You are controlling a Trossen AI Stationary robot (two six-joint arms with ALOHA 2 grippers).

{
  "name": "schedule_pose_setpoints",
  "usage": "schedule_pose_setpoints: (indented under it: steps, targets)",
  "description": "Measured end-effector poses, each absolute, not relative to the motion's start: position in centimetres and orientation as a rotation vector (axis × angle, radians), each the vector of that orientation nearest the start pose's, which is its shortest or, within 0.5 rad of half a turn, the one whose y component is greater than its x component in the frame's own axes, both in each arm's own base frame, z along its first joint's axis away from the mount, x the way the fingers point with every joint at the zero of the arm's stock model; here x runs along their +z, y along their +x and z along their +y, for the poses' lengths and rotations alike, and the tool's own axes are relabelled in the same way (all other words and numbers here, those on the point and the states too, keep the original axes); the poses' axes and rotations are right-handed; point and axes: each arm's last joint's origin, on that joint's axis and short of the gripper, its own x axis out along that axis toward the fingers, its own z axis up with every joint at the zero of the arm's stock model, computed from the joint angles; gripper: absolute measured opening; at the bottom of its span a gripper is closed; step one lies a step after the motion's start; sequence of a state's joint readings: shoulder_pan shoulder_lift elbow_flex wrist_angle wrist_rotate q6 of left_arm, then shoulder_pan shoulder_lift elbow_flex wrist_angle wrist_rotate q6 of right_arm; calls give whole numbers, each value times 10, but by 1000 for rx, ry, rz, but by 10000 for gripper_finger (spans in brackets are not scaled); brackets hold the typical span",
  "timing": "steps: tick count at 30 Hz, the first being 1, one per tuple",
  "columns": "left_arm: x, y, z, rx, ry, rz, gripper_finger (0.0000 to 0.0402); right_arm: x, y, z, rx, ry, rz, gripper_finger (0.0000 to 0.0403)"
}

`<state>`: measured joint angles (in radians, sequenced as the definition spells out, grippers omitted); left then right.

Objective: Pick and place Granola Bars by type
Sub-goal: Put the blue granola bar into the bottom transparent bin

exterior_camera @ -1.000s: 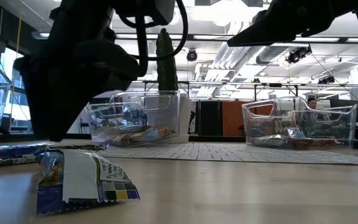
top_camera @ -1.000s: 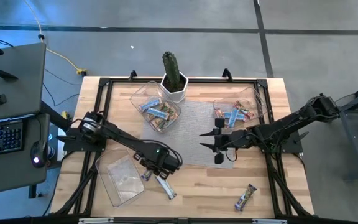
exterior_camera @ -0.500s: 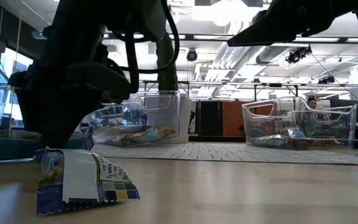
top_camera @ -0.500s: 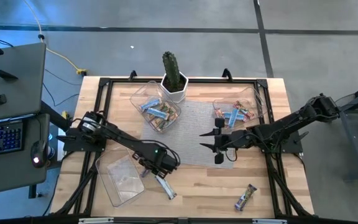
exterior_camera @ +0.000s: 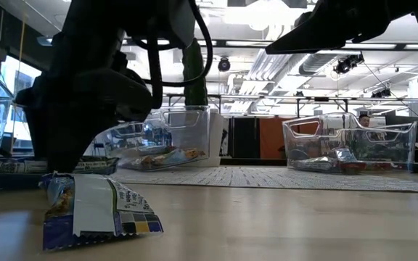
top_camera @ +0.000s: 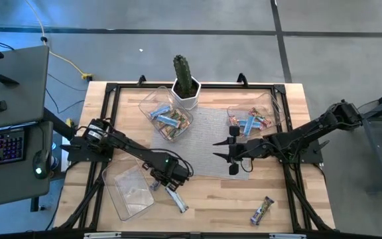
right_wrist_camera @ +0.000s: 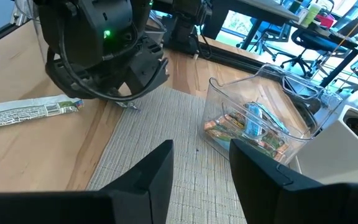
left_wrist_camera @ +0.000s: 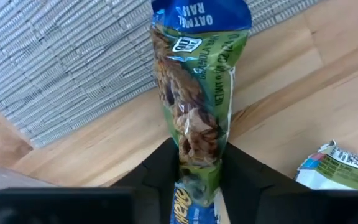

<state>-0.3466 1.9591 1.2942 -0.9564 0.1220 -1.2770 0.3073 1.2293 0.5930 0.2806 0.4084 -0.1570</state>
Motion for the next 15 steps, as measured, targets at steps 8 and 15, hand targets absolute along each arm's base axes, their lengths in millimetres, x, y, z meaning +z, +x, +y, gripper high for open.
schedule_pose_setpoints:
  steps: [8,15]
  targets:
    - [183,342,-126,608,-720,1515,44,222,244,66,-74,-280,341,140]
    - [273,332,-131,742,-571,1498,45,221,244,65,-73,-280,352,140]
